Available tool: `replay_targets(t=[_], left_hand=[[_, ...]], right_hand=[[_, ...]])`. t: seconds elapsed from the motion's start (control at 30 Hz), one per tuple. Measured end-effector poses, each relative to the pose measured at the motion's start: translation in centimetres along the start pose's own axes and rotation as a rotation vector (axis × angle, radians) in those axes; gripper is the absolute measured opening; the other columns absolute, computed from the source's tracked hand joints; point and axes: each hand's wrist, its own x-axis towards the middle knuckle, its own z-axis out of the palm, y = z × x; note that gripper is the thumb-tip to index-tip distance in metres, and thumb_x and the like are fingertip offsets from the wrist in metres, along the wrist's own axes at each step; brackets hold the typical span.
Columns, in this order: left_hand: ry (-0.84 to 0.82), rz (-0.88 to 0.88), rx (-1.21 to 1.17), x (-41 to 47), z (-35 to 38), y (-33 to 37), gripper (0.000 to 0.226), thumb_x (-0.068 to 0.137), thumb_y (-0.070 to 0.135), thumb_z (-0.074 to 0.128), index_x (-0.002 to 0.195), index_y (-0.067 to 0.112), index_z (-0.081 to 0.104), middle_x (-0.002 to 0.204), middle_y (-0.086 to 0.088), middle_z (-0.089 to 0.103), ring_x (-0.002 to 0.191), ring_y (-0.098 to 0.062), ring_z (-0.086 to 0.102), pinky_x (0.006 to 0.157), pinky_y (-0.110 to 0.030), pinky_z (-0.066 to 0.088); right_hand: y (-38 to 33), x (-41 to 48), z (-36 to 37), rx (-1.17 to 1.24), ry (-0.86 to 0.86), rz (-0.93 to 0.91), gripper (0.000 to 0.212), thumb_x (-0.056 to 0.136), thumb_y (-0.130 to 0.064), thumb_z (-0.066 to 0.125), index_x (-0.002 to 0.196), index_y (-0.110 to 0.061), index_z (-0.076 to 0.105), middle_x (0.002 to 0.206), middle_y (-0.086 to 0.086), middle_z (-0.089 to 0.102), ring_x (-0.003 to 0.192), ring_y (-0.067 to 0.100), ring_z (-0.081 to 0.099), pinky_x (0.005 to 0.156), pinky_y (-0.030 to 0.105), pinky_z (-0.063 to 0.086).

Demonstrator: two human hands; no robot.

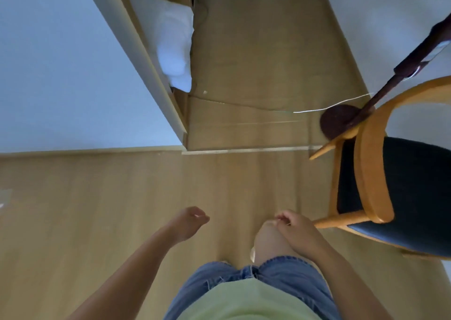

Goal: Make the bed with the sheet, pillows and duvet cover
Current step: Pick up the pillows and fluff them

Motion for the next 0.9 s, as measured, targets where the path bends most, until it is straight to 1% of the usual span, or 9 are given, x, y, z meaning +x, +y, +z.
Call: replay_targets(t=[0.13, 0.23, 0.33, 0.43, 0.53, 0.7, 0.8, 0.83, 0.9], left_hand=[[0.011, -0.004, -0.085, 9.9, -3.6, 10.2, 0.021, 0.090, 0.015, 0.062, 0.104, 0.000, 0.063, 0.105, -0.021, 0.063, 0.087, -0.022, 0.052, 0.080, -0.030, 0.041], [0.049, -0.032, -0.142, 15.4, -5.7, 17.4, 0.021, 0.089, 0.016, 0.063, 0.103, 0.001, 0.062, 0.093, -0.013, 0.059, 0.082, -0.021, 0.052, 0.077, -0.029, 0.041], [0.026, -0.066, -0.171, 19.1, -8.3, 23.4, 0.018, 0.089, 0.024, 0.063, 0.101, 0.011, 0.061, 0.088, -0.006, 0.060, 0.075, -0.017, 0.054, 0.072, -0.025, 0.043], [0.042, -0.118, -0.242, 22.8, -12.8, 27.5, 0.022, 0.090, 0.024, 0.061, 0.109, 0.011, 0.061, 0.106, -0.010, 0.065, 0.095, -0.026, 0.061, 0.085, -0.031, 0.047], [0.156, -0.162, -0.345, 27.3, -18.6, 30.2, 0.032, 0.093, 0.024, 0.057, 0.120, 0.007, 0.059, 0.118, -0.014, 0.063, 0.108, -0.029, 0.060, 0.091, -0.033, 0.045], [0.356, -0.212, -0.703, 36.4, -29.5, 34.8, 0.034, 0.093, 0.019, 0.057, 0.125, 0.007, 0.050, 0.109, -0.015, 0.061, 0.090, -0.025, 0.057, 0.081, -0.033, 0.043], [0.497, -0.234, -0.815, 40.7, -35.9, 37.5, 0.037, 0.093, 0.021, 0.056, 0.125, 0.007, 0.045, 0.109, -0.017, 0.056, 0.091, -0.027, 0.053, 0.078, -0.031, 0.037], [0.560, -0.260, -0.847, 42.1, -38.1, 38.3, 0.046, 0.093, 0.023, 0.055, 0.133, 0.006, 0.040, 0.115, -0.017, 0.053, 0.093, -0.026, 0.050, 0.077, -0.029, 0.035], [0.659, -0.309, -0.922, 44.2, -41.4, 39.3, 0.062, 0.093, 0.024, 0.055, 0.145, 0.009, 0.025, 0.126, -0.012, 0.046, 0.097, -0.020, 0.043, 0.081, -0.027, 0.031]], right_hand=[[-4.5, 11.9, -7.8, 0.001, -0.005, -0.026, 0.011, 0.093, -0.029, 0.049, 0.097, -0.025, 0.059, 0.090, -0.012, 0.062, 0.079, -0.001, 0.056, 0.060, 0.009, 0.038], [-8.9, 20.1, -14.7, -0.045, -0.021, -0.051, 0.010, 0.093, -0.028, 0.049, 0.087, -0.029, 0.057, 0.085, -0.014, 0.061, 0.077, 0.000, 0.056, 0.063, 0.013, 0.041], [-14.3, 26.9, -20.3, -0.142, -0.062, -0.079, 0.011, 0.092, -0.032, 0.048, 0.083, -0.033, 0.053, 0.083, -0.018, 0.057, 0.074, -0.003, 0.053, 0.060, 0.015, 0.039], [-20.2, 33.7, -23.9, -0.242, -0.137, -0.117, 0.008, 0.092, -0.032, 0.049, 0.090, -0.029, 0.055, 0.085, -0.016, 0.058, 0.076, 0.001, 0.055, 0.060, 0.019, 0.041], [-26.8, 41.3, -25.8, -0.301, -0.181, -0.175, 0.013, 0.090, -0.028, 0.050, 0.094, -0.021, 0.060, 0.091, -0.008, 0.062, 0.085, 0.011, 0.058, 0.074, 0.027, 0.045], [-39.6, 54.1, -27.0, -0.399, -0.189, -0.303, 0.021, 0.092, -0.024, 0.049, 0.098, -0.006, 0.059, 0.098, 0.006, 0.063, 0.091, 0.021, 0.058, 0.073, 0.029, 0.042], [-46.9, 59.4, -27.2, -0.468, -0.221, -0.400, 0.010, 0.092, -0.024, 0.048, 0.085, -0.018, 0.052, 0.097, 0.001, 0.059, 0.093, 0.019, 0.055, 0.067, 0.025, 0.037], [-49.5, 61.3, -27.0, -0.477, -0.238, -0.441, 0.008, 0.093, -0.024, 0.048, 0.091, -0.019, 0.054, 0.104, 0.002, 0.059, 0.099, 0.019, 0.055, 0.071, 0.023, 0.037], [-54.1, 64.4, -25.7, -0.511, -0.278, -0.553, 0.026, 0.094, -0.026, 0.050, 0.115, -0.013, 0.057, 0.120, 0.006, 0.056, 0.112, 0.019, 0.052, 0.087, 0.024, 0.038]])
